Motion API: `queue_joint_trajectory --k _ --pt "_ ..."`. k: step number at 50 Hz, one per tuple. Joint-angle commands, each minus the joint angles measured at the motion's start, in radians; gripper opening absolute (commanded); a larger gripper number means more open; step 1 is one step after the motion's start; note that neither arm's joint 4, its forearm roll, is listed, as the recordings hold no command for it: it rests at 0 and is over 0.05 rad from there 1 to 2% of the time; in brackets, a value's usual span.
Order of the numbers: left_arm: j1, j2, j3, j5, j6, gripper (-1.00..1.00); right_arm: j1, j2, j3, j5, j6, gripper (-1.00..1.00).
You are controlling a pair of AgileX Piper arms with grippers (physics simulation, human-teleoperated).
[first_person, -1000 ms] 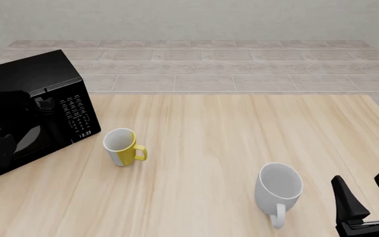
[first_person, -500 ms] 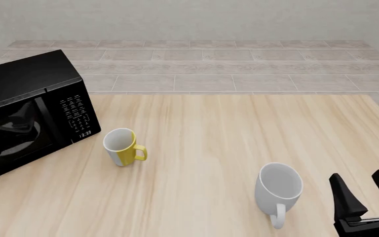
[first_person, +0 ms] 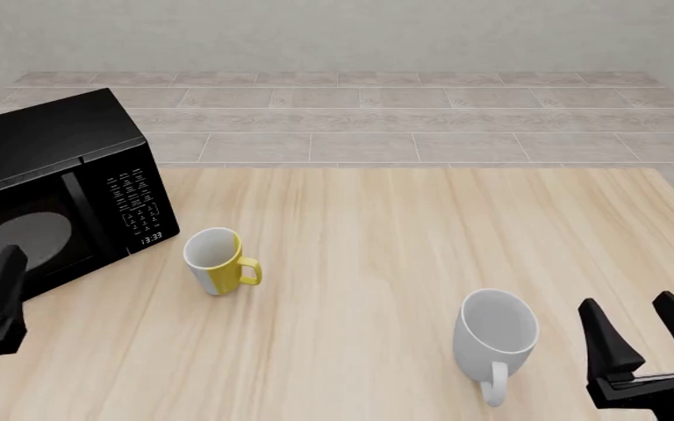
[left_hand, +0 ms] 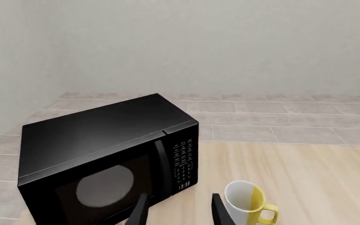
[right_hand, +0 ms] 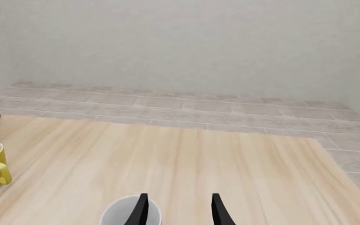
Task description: Close the microwave.
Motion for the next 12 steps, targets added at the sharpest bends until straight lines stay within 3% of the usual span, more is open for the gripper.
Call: queue_joint_trajectory --k 1,9,12 --pt "-0.010 -0.255 0.038 0.187 0.012 1.00 0.010 0.064 0.000 -0.062 0.000 1.00" --pt "0.003 -0.296 0.045 0.230 -0.013 1.00 0.009 0.044 0.000 -0.045 -0.001 1.00" --pt "0.002 -0.295 0.025 0.240 -0.007 1.00 -0.004 -0.019 0.000 0.010 0.009 1.00"
